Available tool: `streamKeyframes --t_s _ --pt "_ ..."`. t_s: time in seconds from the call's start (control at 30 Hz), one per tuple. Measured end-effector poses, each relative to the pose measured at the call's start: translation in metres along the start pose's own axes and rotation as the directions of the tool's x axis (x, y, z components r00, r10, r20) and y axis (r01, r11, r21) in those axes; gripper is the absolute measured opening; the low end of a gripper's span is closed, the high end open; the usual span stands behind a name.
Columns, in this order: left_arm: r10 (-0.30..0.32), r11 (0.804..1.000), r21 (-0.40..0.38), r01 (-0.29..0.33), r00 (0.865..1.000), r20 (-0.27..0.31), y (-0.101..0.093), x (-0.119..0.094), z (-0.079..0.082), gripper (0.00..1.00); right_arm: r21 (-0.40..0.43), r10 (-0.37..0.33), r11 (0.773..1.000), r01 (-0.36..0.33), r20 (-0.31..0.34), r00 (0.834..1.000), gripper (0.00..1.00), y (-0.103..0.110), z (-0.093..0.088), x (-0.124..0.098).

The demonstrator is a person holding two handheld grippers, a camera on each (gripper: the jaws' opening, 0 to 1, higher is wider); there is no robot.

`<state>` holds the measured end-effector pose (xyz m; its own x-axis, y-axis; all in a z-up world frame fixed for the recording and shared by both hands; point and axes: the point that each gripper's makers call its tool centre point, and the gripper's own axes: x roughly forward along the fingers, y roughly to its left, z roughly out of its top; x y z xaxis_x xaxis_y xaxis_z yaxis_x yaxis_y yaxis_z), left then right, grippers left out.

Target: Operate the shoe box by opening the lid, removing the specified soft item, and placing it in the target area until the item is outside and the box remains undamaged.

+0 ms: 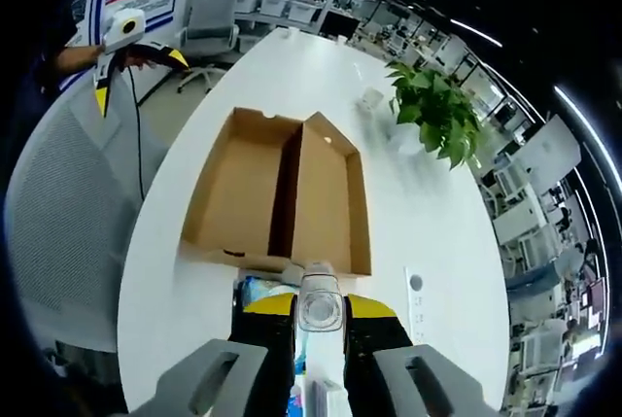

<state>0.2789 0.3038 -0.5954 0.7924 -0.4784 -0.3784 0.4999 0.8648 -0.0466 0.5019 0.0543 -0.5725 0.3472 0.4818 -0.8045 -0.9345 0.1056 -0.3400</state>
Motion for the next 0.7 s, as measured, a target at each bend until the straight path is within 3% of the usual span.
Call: streamKeyframes --t_s 0.7 --pt "0.011 1.000 0.002 -0.011 1.000 -0.010 0.002 0.000 -0.001 0.99 0.029 -0.012 0.999 0.016 -0.120 0.993 0.13 -0.014 -0.046 0.018"
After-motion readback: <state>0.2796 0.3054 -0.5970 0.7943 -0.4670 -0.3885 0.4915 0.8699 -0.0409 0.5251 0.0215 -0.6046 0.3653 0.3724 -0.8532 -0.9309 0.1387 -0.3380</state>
